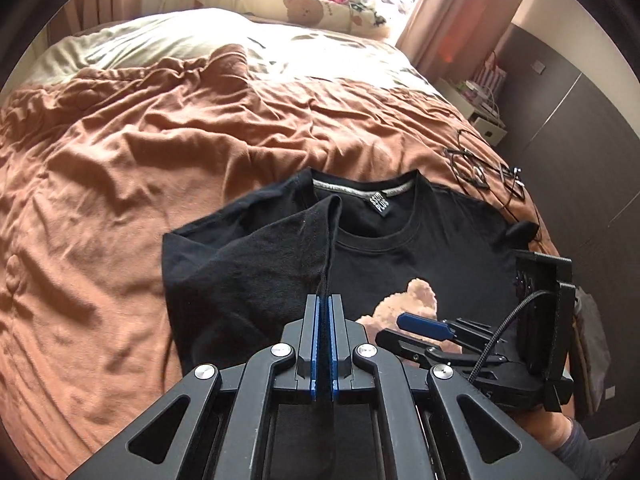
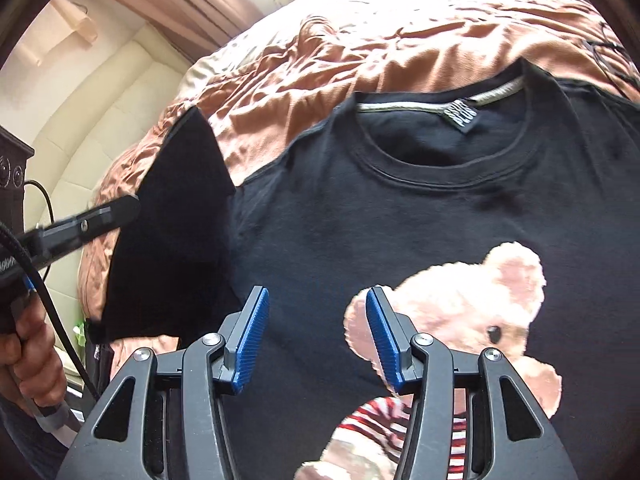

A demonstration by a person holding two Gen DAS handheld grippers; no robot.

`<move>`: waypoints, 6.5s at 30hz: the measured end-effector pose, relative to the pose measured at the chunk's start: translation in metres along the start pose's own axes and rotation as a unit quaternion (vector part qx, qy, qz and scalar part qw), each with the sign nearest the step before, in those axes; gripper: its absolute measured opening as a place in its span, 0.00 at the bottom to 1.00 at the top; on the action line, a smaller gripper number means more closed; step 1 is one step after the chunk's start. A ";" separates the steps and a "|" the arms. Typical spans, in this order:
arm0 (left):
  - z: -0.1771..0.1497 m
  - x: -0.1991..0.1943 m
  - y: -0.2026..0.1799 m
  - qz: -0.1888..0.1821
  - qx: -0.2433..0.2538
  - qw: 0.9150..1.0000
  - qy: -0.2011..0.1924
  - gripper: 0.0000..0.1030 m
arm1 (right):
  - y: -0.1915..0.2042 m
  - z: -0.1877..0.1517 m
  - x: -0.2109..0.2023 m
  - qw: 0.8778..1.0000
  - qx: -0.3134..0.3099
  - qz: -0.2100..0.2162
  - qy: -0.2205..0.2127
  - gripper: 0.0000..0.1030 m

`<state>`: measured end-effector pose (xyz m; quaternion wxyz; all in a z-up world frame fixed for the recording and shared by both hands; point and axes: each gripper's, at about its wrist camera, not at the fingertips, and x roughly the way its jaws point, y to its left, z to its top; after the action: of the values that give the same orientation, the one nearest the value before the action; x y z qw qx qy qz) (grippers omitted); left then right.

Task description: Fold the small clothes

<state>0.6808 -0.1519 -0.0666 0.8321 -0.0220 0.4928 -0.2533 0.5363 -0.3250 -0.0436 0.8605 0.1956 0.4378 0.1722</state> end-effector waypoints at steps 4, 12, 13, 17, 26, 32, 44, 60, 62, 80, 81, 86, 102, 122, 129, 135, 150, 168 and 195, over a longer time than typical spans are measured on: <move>0.000 0.000 0.008 0.014 -0.010 1.000 -0.002 0.13 | -0.008 0.003 -0.004 1.000 0.012 0.003 0.003 0.57; -0.013 0.007 0.060 0.077 -0.047 0.996 0.005 0.15 | -0.018 0.010 0.020 0.999 0.036 0.021 0.010 0.60; -0.016 0.010 0.068 0.081 -0.051 0.995 0.008 0.15 | -0.019 0.013 0.027 0.999 0.038 0.021 0.010 0.60; -0.028 0.026 0.095 0.094 -0.068 0.993 0.026 0.15 | -0.023 0.018 0.043 0.999 0.045 0.019 0.008 0.60; -0.066 0.042 0.124 0.084 -0.082 0.991 0.061 0.15 | -0.015 0.030 0.064 0.999 0.023 -0.033 -0.013 0.31; -0.090 0.036 0.125 0.083 -0.079 0.991 0.074 0.15 | -0.008 0.025 0.057 0.999 0.019 -0.049 -0.012 0.01; -0.116 0.030 0.128 0.076 -0.085 0.990 0.079 0.20 | 0.008 0.017 0.029 0.996 0.017 -0.087 -0.031 0.01; -0.119 -0.001 0.141 0.072 -0.112 0.990 0.049 0.04 | 0.019 -0.013 0.009 0.997 0.041 -0.065 0.022 0.57; -0.120 -0.006 0.140 0.069 -0.111 0.990 0.044 0.07 | 0.023 -0.024 0.006 0.998 0.041 -0.045 0.030 0.57; -0.134 -0.035 0.127 0.067 -0.108 0.991 0.029 0.08 | 0.044 -0.058 0.026 0.993 0.066 0.004 0.095 0.03; -0.133 -0.036 0.126 0.069 -0.108 0.991 0.028 0.08 | 0.046 -0.061 0.025 0.993 0.063 0.001 0.097 0.03; -0.129 -0.035 0.113 0.067 -0.102 0.992 0.028 0.08 | 0.039 -0.066 0.025 0.989 0.079 -0.009 0.121 0.07; -0.094 -0.003 0.027 0.055 -0.048 0.997 0.014 0.58 | -0.078 -0.049 -0.124 0.990 0.114 -0.082 -0.018 0.59; -0.054 0.063 -0.076 0.038 -0.005 0.999 0.025 0.58 | -0.225 -0.046 -0.294 0.960 0.172 -0.190 -0.116 0.59; -0.040 0.089 -0.101 0.035 -0.002 0.999 0.020 0.58 | -0.253 -0.033 -0.301 0.959 0.159 -0.205 -0.112 0.53; -0.029 0.111 -0.112 0.035 -0.001 0.999 0.020 0.58 | -0.270 -0.018 -0.287 0.960 0.143 -0.220 -0.099 0.41; -0.028 0.123 -0.098 0.043 -0.010 0.999 0.023 0.58 | -0.283 0.020 -0.239 0.961 0.117 -0.243 -0.060 0.04; -0.032 0.058 -0.075 0.034 -0.029 0.999 -0.006 0.58 | -0.169 0.030 -0.277 0.980 0.005 -0.177 -0.087 0.02; -0.042 0.041 -0.048 0.040 -0.047 0.998 -0.005 0.58 | -0.105 0.038 -0.210 0.992 -0.091 -0.088 -0.021 0.61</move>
<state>0.6429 -0.2033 -0.1075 0.8421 -0.0427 0.5005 -0.1964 0.4638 -0.5212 0.0699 0.8953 0.0809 0.4180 0.1310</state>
